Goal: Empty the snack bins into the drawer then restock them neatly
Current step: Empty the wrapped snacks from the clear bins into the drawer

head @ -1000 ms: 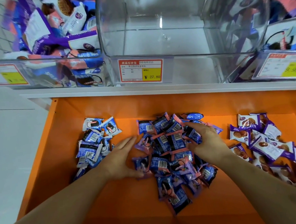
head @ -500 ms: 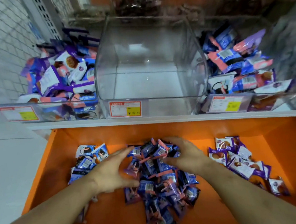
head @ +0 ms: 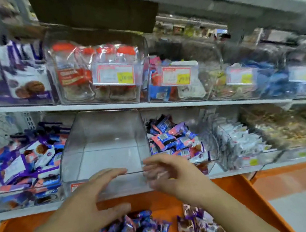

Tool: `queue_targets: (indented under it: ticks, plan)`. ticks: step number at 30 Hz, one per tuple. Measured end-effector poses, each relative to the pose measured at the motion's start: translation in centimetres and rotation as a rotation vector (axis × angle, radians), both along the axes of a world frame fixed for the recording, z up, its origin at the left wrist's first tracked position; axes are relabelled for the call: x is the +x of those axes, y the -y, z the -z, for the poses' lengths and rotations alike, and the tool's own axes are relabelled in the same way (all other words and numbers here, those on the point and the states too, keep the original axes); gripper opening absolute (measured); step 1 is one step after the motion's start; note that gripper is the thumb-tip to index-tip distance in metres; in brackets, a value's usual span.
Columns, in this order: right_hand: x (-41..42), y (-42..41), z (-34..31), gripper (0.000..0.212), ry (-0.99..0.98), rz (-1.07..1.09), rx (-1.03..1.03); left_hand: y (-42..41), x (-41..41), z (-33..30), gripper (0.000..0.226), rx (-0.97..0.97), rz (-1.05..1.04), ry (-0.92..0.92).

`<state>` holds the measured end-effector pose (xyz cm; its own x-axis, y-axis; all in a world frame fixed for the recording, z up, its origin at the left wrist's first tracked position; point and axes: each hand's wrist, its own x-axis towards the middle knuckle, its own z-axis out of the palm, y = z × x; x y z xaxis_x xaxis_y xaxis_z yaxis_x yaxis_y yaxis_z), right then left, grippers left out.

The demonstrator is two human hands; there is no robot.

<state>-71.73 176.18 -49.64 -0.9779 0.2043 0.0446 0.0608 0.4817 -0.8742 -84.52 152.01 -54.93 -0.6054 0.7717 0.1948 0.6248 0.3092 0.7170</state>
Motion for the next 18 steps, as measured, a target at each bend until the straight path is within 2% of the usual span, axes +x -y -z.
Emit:
queue_targets:
  ticks: [3, 5, 7, 10, 12, 15, 18]
  plan:
    - [-1.5, -3.7, -0.8, 0.062, -0.145, 0.222, 0.332, -1.7, -1.6, -0.8, 0.090, -0.026, -0.036, -0.107]
    - [-3.0, -6.4, -0.7, 0.087, -0.070, 0.318, 0.490, -2.5, -2.4, -0.5, 0.094, -0.052, -0.047, -0.117]
    - [-4.7, -8.6, -0.3, 0.110, 0.027, 0.374, 0.484, -3.5, -3.5, 0.7, 0.096, -0.055, -0.052, -0.135]
    - [-7.1, -10.6, 1.0, 0.124, 0.046, 0.385, 0.310, -4.7, -4.8, 1.9, 0.090, -0.047, -0.030, -0.071]
    - [-8.5, -11.2, 2.1, 0.125, 0.050, 0.366, 0.245, -4.7, -5.0, 2.0, 0.084, -0.040, -0.030, -0.025]
    - [-10.4, -11.4, 3.1, 0.118, 0.107, 0.355, 0.357, -4.2, -4.3, 1.7, 0.090, -0.048, -0.058, -0.065]
    - [-10.9, -11.5, 3.5, 0.101, 0.054, 0.380, 0.423, -4.0, -3.8, 1.5, 0.087, -0.076, -0.057, -0.044]
